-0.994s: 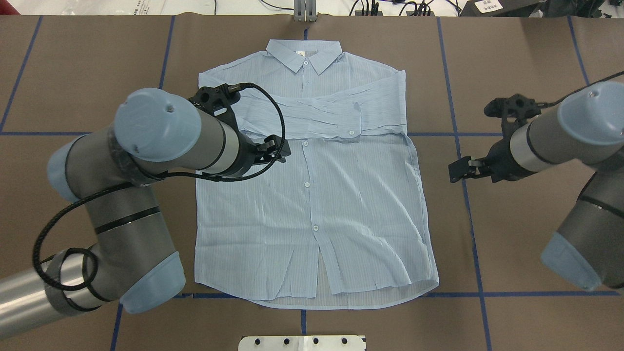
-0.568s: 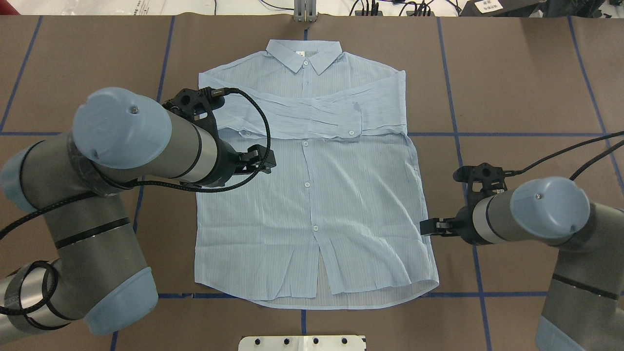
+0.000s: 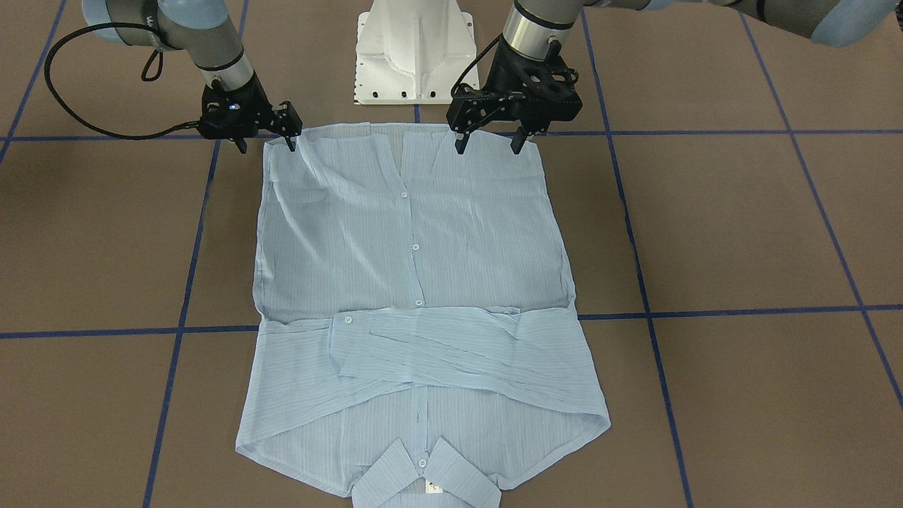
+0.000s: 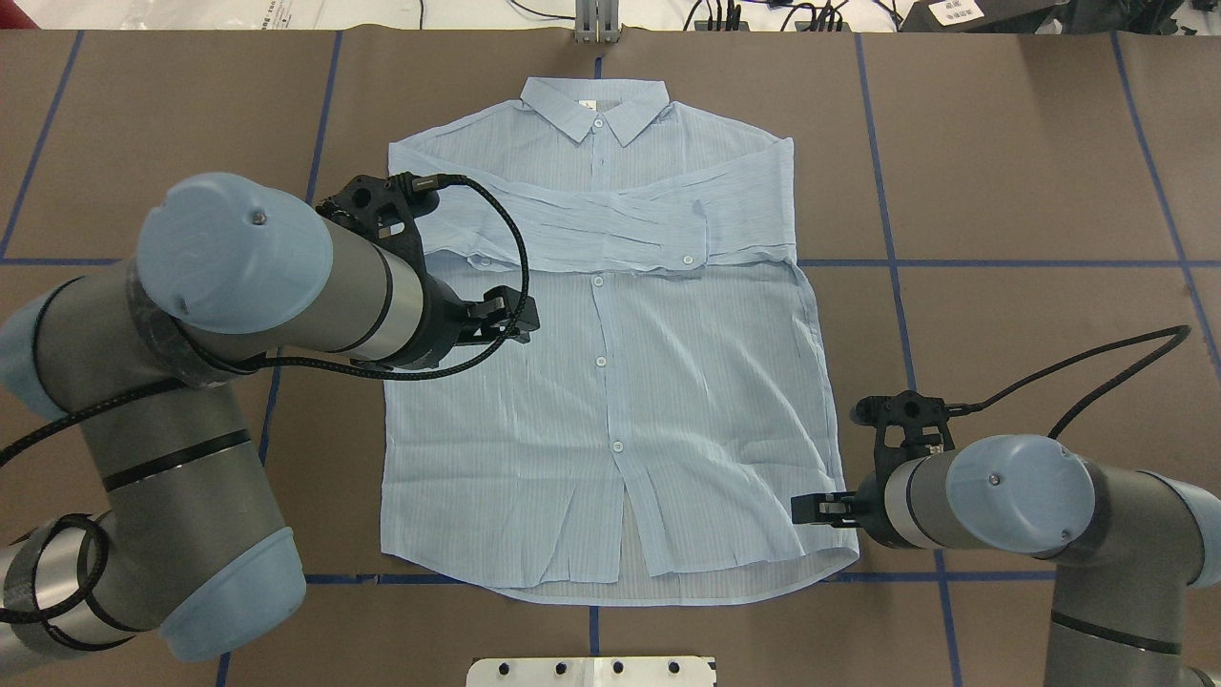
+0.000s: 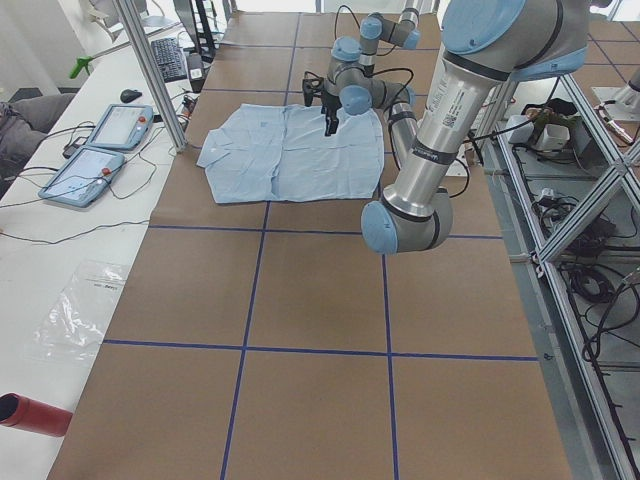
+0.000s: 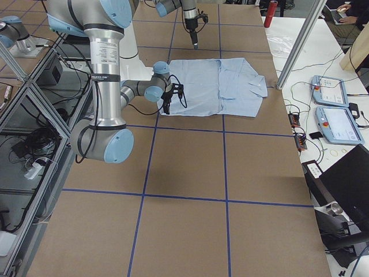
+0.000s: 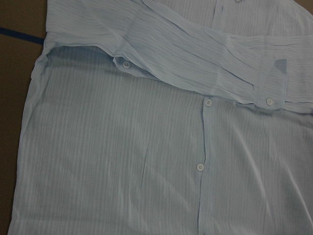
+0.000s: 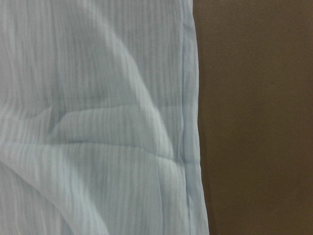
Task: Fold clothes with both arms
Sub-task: 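Grasp the hem corner nearest the right gripper while the left gripper moves toward the hem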
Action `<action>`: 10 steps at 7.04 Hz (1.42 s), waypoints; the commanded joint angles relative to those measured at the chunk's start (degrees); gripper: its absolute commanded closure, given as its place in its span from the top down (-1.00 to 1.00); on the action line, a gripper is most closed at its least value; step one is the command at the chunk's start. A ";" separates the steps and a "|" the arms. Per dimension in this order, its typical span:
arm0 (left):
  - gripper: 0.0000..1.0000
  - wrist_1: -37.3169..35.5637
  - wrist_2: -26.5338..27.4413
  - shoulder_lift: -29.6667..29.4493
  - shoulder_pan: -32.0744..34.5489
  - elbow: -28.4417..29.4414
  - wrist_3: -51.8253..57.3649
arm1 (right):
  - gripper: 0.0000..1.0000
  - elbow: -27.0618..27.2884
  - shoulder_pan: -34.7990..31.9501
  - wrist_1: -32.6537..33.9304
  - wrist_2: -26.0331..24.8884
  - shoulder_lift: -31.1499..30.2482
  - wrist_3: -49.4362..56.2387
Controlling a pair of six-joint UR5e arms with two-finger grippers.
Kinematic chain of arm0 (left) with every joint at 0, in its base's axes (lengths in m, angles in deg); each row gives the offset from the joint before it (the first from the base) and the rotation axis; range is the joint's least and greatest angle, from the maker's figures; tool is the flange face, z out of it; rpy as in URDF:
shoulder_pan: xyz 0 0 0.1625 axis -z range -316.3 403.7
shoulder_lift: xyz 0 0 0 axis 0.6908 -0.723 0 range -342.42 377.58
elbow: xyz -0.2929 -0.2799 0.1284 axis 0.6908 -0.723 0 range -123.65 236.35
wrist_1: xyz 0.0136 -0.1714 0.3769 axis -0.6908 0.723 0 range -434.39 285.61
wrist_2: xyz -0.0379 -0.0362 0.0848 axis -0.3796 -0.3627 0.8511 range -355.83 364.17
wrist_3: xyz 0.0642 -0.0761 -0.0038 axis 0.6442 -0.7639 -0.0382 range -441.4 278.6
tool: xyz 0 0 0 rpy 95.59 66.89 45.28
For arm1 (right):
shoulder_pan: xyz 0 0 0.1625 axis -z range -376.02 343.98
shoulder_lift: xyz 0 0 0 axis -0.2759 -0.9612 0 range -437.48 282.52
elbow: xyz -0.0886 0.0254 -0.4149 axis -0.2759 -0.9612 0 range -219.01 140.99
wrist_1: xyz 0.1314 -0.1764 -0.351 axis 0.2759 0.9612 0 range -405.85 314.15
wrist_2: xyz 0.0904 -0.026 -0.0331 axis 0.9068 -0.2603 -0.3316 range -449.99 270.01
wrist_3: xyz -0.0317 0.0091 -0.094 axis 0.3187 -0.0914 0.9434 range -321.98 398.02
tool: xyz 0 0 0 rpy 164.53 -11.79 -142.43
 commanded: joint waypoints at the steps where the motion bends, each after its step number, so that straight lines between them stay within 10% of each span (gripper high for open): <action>1: 0.98 0.03 0.00 -0.09 -0.04 -0.14 0.03 | 1.00 -1.51 1.03 0.30 -0.19 1.53 -0.31; 7: 0.98 0.03 0.00 -0.09 -0.13 -0.14 0.03 | 0.82 -2.40 1.47 2.06 0.52 0.75 -0.58; 10: 0.98 0.03 0.09 -0.09 -0.13 -0.14 -0.06 | 0.13 -2.67 1.39 2.06 1.48 0.84 -0.58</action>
